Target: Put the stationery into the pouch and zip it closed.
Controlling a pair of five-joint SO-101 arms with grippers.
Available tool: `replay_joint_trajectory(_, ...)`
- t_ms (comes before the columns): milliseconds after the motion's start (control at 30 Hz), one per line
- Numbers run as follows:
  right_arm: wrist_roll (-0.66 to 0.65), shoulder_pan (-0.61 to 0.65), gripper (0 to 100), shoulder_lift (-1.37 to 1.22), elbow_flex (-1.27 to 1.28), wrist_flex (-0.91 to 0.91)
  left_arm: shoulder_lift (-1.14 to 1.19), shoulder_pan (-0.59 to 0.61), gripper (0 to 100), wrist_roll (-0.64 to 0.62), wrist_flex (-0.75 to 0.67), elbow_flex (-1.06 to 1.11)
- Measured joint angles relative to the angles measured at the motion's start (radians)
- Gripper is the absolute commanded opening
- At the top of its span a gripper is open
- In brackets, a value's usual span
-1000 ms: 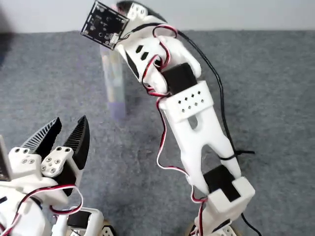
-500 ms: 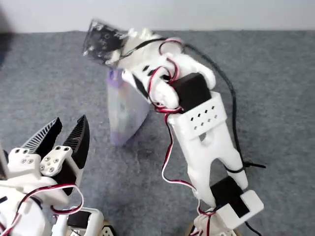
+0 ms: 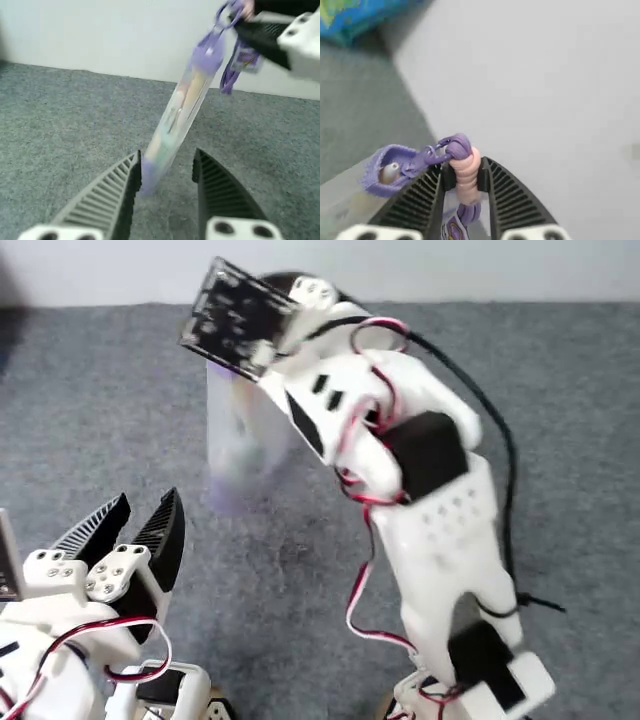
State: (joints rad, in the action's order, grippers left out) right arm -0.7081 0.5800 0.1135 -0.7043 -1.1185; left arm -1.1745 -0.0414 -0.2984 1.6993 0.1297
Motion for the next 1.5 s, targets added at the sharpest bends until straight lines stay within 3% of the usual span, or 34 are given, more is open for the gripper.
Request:
replay_joint_trajectory(333, 0.012, -0.104, 0.8, 0.110, -0.002, 0.087, 0.000, 0.000, 17, 0.000, 0.000, 0.000)
replay_joint_trajectory(433, 0.015, -0.098, 0.8, 0.123, 0.012, -0.064, 0.000, 0.000, 17, 0.000, 0.000, 0.000)
replay_joint_trajectory(600, 0.017, -0.110, 0.8, 0.121, 0.242, -0.526, 0.000, 0.000, 17, 0.000, 0.000, 0.000)
replay_joint_trajectory(800, 0.020, -0.110, 0.8, 0.186, 0.388, -0.609, 0.000, 0.000, 17, 0.000, 0.000, 0.000)
replay_joint_trajectory(1100, 0.018, -0.110, 0.8, 0.245, 0.437, -0.529, 0.000, 0.000, 17, 0.000, 0.000, 0.000)
replay_joint_trajectory(1500, 0.017, -0.106, 0.8, 0.385, 0.445, 0.077, 0.000, 0.000, 17, 0.000, 0.000, 0.000)
